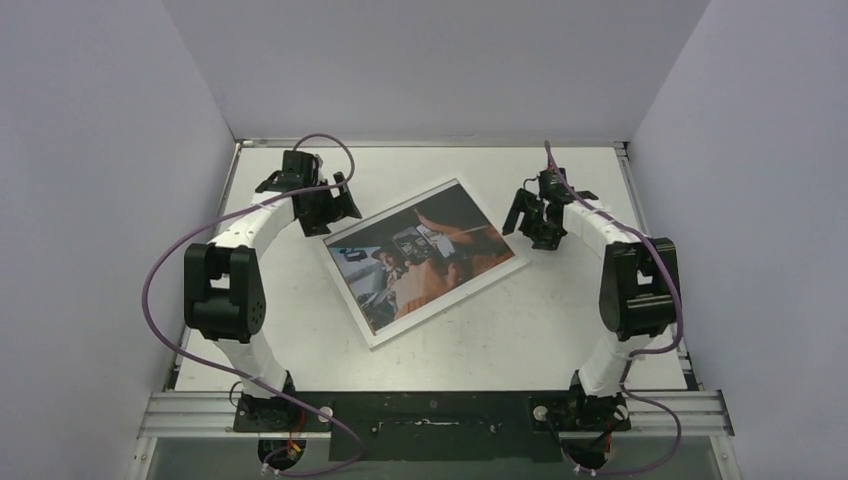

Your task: Put the photo into the frame

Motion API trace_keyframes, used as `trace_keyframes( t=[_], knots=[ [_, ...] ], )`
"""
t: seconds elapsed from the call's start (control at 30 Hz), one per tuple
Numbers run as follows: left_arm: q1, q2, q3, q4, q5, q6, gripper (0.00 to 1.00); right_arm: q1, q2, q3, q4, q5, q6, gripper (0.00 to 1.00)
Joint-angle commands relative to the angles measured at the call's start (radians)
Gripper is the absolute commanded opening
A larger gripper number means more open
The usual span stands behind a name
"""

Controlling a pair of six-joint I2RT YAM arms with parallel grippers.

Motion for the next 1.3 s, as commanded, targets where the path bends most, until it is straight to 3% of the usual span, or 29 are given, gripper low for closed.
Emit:
trace_keyframes(
  t=[0.0, 0.17, 0.3, 0.57, 0.83, 1.1, 1.27],
  knots=[
    [0.013, -0.074, -0.002, -0.073, -0.140, 0.040, 0.90, -0.015, -0.186, 0.020, -0.053, 0.193, 0.011, 0.81],
    [0.014, -0.256, -0.068, -0.133, -0.262, 0.054, 0.97, -0.013, -0.351, -0.004, -0.085, 0.347, 0.014, 0.82],
    [0.007, -0.433, -0.136, -0.157, -0.356, 0.076, 0.97, -0.001, -0.488, -0.104, -0.048, 0.426, 0.060, 1.00],
    [-0.005, -0.760, -0.181, -0.234, -0.419, 0.121, 0.97, 0.106, -0.713, -0.141, -0.145, 0.621, 0.047, 1.00],
    [-0.012, -1.034, -0.112, -0.382, -0.444, 0.136, 0.97, 0.194, -0.822, 0.026, -0.398, 0.672, 0.064, 1.00],
    [-0.011, -1.183, -0.070, -0.481, -0.489, 0.153, 0.97, 0.202, -1.078, 0.059, -0.465, 0.689, 0.004, 1.00],
    [-0.008, -1.221, -0.037, -0.495, -0.461, 0.134, 0.97, 0.200, -1.156, 0.124, -0.564, 0.689, -0.027, 1.00]
  ],
)
